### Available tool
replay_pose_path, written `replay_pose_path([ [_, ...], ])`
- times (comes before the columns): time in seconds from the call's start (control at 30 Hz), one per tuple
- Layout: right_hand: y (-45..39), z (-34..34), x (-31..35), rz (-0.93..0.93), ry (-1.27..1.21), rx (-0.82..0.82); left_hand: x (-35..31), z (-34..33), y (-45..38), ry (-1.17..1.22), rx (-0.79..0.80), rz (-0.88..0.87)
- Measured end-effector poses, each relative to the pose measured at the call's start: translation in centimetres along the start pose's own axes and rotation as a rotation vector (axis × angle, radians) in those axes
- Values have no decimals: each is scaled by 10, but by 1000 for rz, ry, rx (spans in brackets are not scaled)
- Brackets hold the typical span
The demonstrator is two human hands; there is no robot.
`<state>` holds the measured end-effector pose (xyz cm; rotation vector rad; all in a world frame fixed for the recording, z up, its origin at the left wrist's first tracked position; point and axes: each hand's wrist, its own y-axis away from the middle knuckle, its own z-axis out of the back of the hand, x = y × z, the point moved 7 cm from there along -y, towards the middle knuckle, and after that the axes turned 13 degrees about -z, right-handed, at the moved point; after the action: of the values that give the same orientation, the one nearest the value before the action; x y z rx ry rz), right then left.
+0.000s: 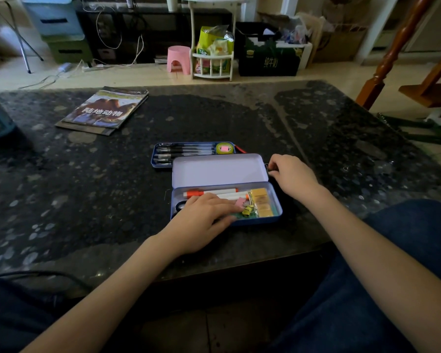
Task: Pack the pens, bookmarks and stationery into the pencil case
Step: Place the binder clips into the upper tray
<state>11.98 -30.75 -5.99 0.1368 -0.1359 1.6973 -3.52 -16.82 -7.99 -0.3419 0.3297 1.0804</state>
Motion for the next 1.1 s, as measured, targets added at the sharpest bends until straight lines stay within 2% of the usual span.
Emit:
replay_pose_path([
  [0.23, 0, 3, 1, 0, -22, -46, -2, 2, 2, 30, -36, 14],
  [0.4, 7, 17, 12, 86, -134, -108, 2, 8, 3, 7, -80, 71],
  [0.53, 22, 24, 28, 215, -265, -36, -2, 7, 1, -19, -52, 18],
  [0.67, 29, 29, 32, 254, -279, -18, -4, 4, 0, -71, -34, -15],
  [0.8, 30, 27, 32, 283, -327, 72, -4, 0, 0, -103, 5, -19],
  [0.93, 40, 21, 42, 393, -345, 192, -3, 2, -1, -58, 2, -27],
  [1.1, 58, 12, 53, 523, -298, 369, 7, 21, 9, 34, -233, 9],
])
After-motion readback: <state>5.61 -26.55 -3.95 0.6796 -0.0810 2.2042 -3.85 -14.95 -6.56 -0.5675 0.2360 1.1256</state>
